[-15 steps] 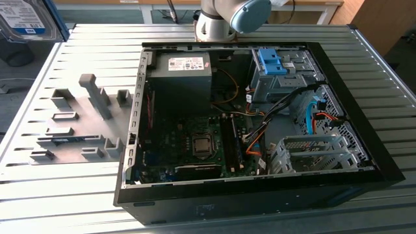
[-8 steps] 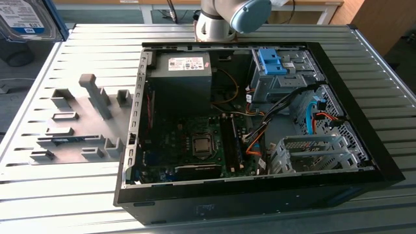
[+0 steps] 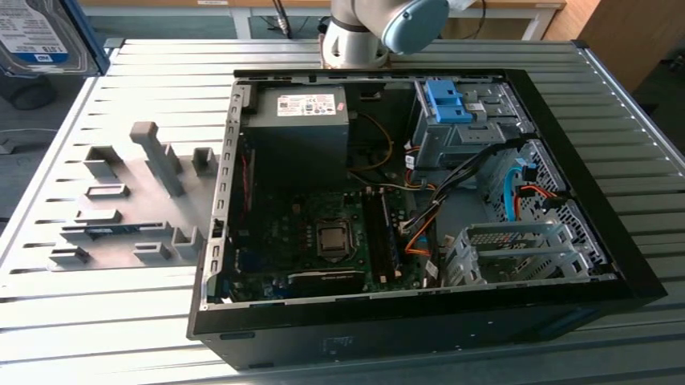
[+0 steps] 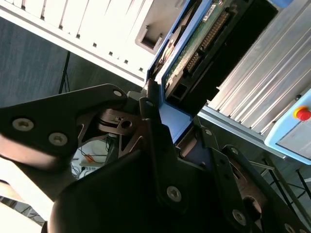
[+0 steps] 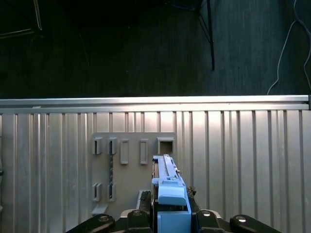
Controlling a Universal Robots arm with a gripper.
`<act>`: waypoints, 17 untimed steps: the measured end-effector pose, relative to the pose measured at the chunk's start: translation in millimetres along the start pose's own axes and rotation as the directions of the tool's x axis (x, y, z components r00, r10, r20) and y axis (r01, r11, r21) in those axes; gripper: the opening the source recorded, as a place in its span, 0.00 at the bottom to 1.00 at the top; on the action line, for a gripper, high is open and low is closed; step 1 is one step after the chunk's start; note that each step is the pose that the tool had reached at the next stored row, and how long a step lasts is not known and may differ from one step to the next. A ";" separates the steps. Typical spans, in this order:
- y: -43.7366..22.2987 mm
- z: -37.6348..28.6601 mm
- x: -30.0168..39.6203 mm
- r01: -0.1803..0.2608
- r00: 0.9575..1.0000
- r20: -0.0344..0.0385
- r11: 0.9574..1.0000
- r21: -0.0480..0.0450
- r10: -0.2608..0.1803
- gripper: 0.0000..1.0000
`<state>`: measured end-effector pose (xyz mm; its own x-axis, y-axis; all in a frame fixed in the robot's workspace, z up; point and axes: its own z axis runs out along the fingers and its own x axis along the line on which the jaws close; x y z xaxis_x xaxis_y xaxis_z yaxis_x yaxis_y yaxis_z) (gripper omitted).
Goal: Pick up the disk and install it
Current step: 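Pick up the disk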
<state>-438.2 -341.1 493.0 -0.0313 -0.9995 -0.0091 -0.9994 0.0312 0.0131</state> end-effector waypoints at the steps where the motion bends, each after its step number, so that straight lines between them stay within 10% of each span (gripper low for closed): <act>1: -0.4 0.0 0.2 0.000 1.000 0.000 1.000 0.000 0.000 0.36; 17: -14.8 -0.2 -0.1 0.000 1.000 0.000 1.000 0.000 0.000 0.36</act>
<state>-423.4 -341.4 493.0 -0.0314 -0.9995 -0.0091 -0.9994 0.0312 0.0132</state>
